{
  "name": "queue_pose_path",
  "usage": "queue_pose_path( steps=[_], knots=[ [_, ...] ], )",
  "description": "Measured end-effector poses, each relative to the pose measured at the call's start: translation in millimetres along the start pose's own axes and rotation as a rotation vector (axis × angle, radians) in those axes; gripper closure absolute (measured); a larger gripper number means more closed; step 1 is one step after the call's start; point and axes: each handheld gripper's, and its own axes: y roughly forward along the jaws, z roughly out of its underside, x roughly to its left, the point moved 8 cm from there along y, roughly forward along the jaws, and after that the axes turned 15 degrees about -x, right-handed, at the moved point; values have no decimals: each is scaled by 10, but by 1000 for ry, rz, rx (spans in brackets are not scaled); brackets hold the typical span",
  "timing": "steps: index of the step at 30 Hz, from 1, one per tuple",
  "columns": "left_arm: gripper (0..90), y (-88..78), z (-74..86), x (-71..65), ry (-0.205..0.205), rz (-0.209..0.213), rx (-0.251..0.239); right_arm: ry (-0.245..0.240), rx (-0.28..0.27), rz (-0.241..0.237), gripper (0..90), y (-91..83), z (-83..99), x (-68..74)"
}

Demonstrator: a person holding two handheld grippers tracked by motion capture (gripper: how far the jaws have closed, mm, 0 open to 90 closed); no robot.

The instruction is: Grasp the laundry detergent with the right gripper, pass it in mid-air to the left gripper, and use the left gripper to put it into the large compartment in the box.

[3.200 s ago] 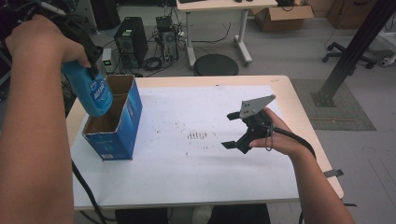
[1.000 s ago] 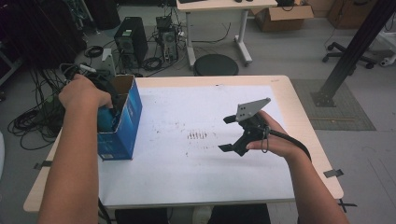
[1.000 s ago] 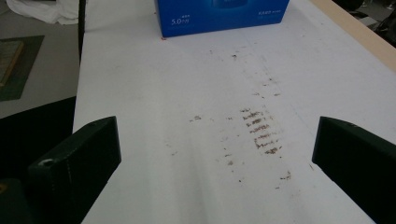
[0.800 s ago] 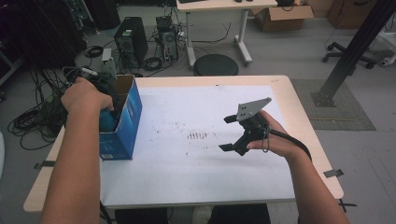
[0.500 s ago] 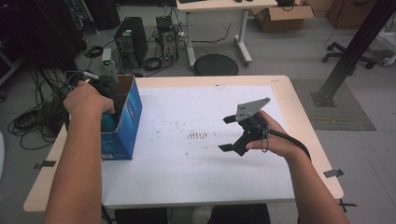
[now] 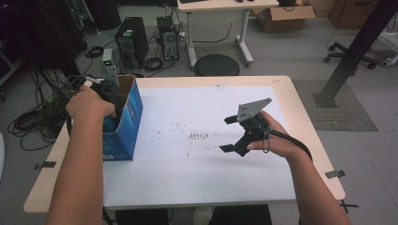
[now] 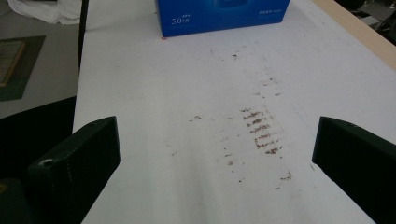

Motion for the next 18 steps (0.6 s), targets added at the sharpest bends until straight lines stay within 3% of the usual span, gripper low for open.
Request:
queue_pose_path(
  steps=[18],
  knots=[
    [385, 22, 14, 4, -3, 0, -15, -3, -4, 1, 12, -7, 0, 8]
  ],
)
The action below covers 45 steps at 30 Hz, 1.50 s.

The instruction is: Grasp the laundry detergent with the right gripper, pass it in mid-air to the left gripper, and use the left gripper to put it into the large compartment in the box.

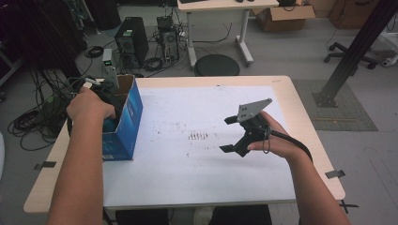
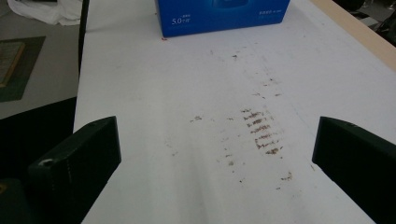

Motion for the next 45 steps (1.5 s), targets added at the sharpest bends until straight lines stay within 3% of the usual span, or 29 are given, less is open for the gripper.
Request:
queue_pose_path(
  steps=[19, 26, 31, 39, 45],
  knots=[
    [384, 4, 8, 9, -1, 6, -18, -2, -5, 2, 12, -34, -26, 15],
    [314, -2, 4, -19, -6, 26, -21, -1, -5, 3, 12, -38, -17, 17],
    [315, -12, 18, -24, 3, 10, -11, 1, -8, 3, 12, -32, -7, 20],
    [301, -122, 14, -27, -9, 17, -42, -3, -13, 1, 12, -40, -27, 24],
    [255, -219, 29, -35, 0, -13, -46, -9, -11, -2, 13, -38, -52, 26]
  ],
)
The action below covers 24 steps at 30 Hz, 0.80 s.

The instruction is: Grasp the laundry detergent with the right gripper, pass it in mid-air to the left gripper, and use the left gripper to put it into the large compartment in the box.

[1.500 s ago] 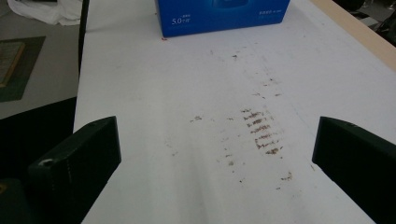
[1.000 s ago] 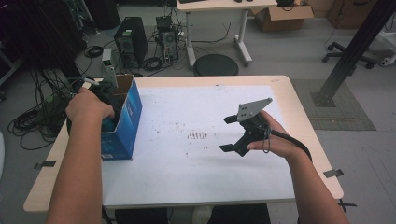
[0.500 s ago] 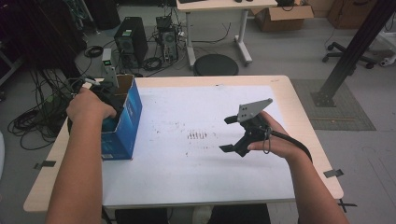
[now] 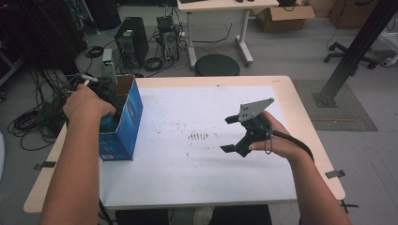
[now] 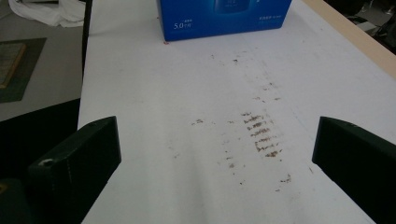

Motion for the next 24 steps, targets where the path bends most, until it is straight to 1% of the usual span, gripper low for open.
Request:
queue_pose_path(
  steps=[4, 5, 6, 8, 10, 11, 12, 14, 15, 18, 19, 21, 24],
  knots=[
    [229, -64, 9, 8, 1, 1, -3, -2, -4, 0, 12, -9, -21, 5],
    [219, -81, 8, 12, -2, -6, -9, -3, -4, -2, 12, -10, -24, 7],
    [219, -106, 11, 18, -1, -12, -9, -4, -4, -1, 12, -10, -28, 8],
    [220, -132, 5, 22, -2, -18, -25, -5, -6, -3, 12, -10, -40, 14],
    [223, -167, 13, 22, 3, -26, -22, -7, -5, -3, 12, -10, -51, 20],
    [222, -191, 13, 20, 4, -29, -29, -9, -7, -3, 12, -10, -56, 23],
    [222, -210, 10, 16, 0, -26, -36, -11, -10, -3, 12, -10, -66, 25],
    [220, -245, 17, 14, 3, -28, -33, -13, -9, -3, 12, -13, -74, 28],
    [217, -266, 14, 11, 2, -30, -44, -13, -10, -4, 12, -14, -79, 33],
    [199, -333, 19, 13, 11, -37, -48, -15, -12, -4, 12, -22, -96, 44],
    [192, -357, 18, 5, 7, -36, -55, -16, -12, -3, 12, -25, -99, 45],
    [184, -405, 20, -2, 10, -37, -65, -18, -12, -4, 12, -31, -107, 49],
    [160, -472, 31, -35, 24, -24, -67, -18, -14, -2, 13, -49, -120, 53]
  ],
)
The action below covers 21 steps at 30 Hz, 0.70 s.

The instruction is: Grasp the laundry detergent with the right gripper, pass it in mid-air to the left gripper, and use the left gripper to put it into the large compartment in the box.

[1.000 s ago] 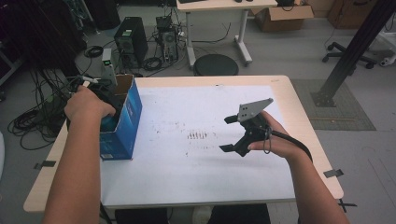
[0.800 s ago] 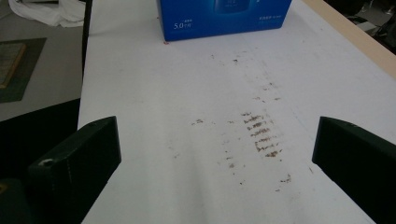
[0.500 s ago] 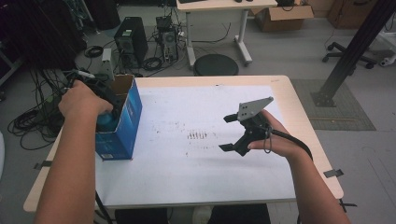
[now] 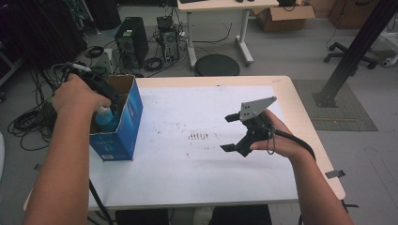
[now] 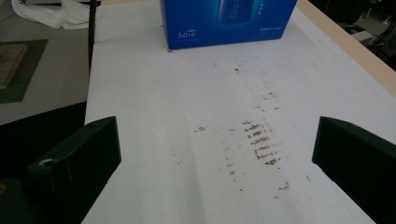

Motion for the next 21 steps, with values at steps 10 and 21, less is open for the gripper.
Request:
queue_pose_path(
  steps=[10, 21],
  knots=[
    [72, -200, 8, -128, 46, 6, -14, -10, -4, 4, 12, -66, -46, 9],
    [27, -374, 2, -282, 110, 3, -32, -21, -4, 4, 12, -106, -88, 26]
  ],
)
